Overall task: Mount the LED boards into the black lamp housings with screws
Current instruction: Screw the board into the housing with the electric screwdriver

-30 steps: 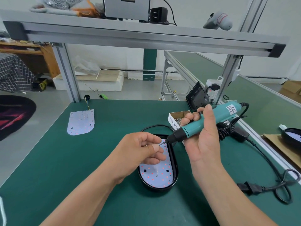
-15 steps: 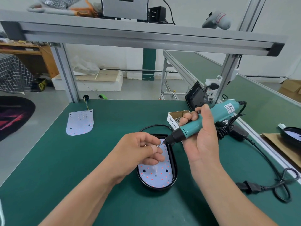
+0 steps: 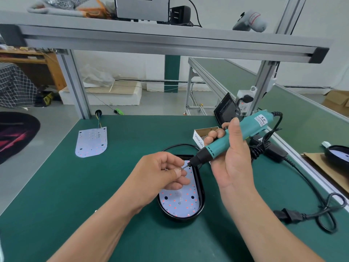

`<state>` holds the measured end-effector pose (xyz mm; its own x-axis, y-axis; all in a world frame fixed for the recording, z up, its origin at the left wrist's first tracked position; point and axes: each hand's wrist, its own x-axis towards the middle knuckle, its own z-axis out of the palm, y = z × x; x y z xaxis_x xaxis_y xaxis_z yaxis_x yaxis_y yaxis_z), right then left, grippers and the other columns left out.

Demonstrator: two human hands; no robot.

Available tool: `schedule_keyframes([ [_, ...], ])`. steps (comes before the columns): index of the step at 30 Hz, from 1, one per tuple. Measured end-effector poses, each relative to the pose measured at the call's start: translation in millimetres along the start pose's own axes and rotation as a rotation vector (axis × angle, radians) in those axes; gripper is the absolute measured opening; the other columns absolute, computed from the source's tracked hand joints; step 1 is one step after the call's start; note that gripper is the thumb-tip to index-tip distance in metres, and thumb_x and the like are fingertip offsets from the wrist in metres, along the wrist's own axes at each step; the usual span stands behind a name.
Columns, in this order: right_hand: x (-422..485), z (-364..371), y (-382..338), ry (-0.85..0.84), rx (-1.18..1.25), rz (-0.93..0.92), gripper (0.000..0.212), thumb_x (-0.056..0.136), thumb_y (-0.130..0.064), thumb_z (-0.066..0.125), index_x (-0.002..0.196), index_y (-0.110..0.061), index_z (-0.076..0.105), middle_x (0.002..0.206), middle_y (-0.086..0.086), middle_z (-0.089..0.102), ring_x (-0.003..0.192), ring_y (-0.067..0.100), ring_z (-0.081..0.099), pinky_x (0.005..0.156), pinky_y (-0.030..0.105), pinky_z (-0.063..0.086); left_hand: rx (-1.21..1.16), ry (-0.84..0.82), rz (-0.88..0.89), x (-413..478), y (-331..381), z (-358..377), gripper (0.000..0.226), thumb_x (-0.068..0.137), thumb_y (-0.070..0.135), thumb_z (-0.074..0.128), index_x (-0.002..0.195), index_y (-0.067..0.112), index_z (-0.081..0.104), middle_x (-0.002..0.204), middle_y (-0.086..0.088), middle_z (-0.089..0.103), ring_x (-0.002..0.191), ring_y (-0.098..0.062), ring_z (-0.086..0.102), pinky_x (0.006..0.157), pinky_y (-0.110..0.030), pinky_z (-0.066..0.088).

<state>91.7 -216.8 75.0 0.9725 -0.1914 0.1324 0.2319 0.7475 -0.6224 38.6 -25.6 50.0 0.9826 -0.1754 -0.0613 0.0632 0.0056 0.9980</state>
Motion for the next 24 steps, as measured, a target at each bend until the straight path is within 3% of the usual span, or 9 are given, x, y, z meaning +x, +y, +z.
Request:
schedule_keyframes([
  [14,3,-3,-3,0.064,0.078,0.020,0.032,0.097,-0.041,0.074,0.097,-0.013,0.060,0.076,0.000,0.053,0.073,0.017,0.058,0.074,0.031,0.055,0.004,-0.077,-0.001,1,0,-6,0.022,0.104,0.006,0.064,0.124,0.011,0.070,0.104,-0.010,0.081,0.100,-0.025,0.080,0.080,-0.027,0.063],
  [17,6,-4,-6,0.075,0.088,0.001,0.031,0.098,-0.039,0.073,0.098,-0.012,0.060,0.076,0.000,0.052,0.072,0.016,0.058,0.072,0.030,0.055,-0.040,0.039,0.011,2,1,-7,0.019,0.104,0.005,0.060,0.118,0.012,0.072,0.098,-0.008,0.081,0.087,-0.021,0.079,0.072,-0.025,0.062],
  [19,8,-6,-8,0.079,0.077,-0.024,0.031,0.098,-0.037,0.073,0.104,-0.010,0.059,0.076,0.001,0.052,0.072,0.016,0.059,0.071,0.030,0.056,-0.020,0.177,0.041,7,2,-11,0.018,0.104,0.007,0.059,0.112,0.014,0.074,0.087,-0.003,0.079,0.070,-0.016,0.068,0.061,-0.023,0.055],
  [21,12,-11,-8,0.086,0.052,-0.050,0.030,0.099,-0.034,0.073,0.107,-0.009,0.059,0.076,0.001,0.053,0.072,0.016,0.059,0.071,0.030,0.056,0.105,0.324,0.063,11,-1,-16,0.016,0.102,0.014,0.061,0.104,0.021,0.076,0.077,0.006,0.073,0.061,-0.011,0.056,0.056,-0.022,0.048],
  [24,18,-17,-5,0.097,-0.011,-0.082,0.025,0.100,-0.029,0.073,0.104,-0.009,0.058,0.077,0.001,0.053,0.074,0.017,0.059,0.071,0.030,0.057,0.393,0.445,0.077,16,-8,-23,0.008,0.099,0.031,0.065,0.099,0.032,0.073,0.077,0.020,0.069,0.062,0.000,0.057,0.064,-0.023,0.044],
])
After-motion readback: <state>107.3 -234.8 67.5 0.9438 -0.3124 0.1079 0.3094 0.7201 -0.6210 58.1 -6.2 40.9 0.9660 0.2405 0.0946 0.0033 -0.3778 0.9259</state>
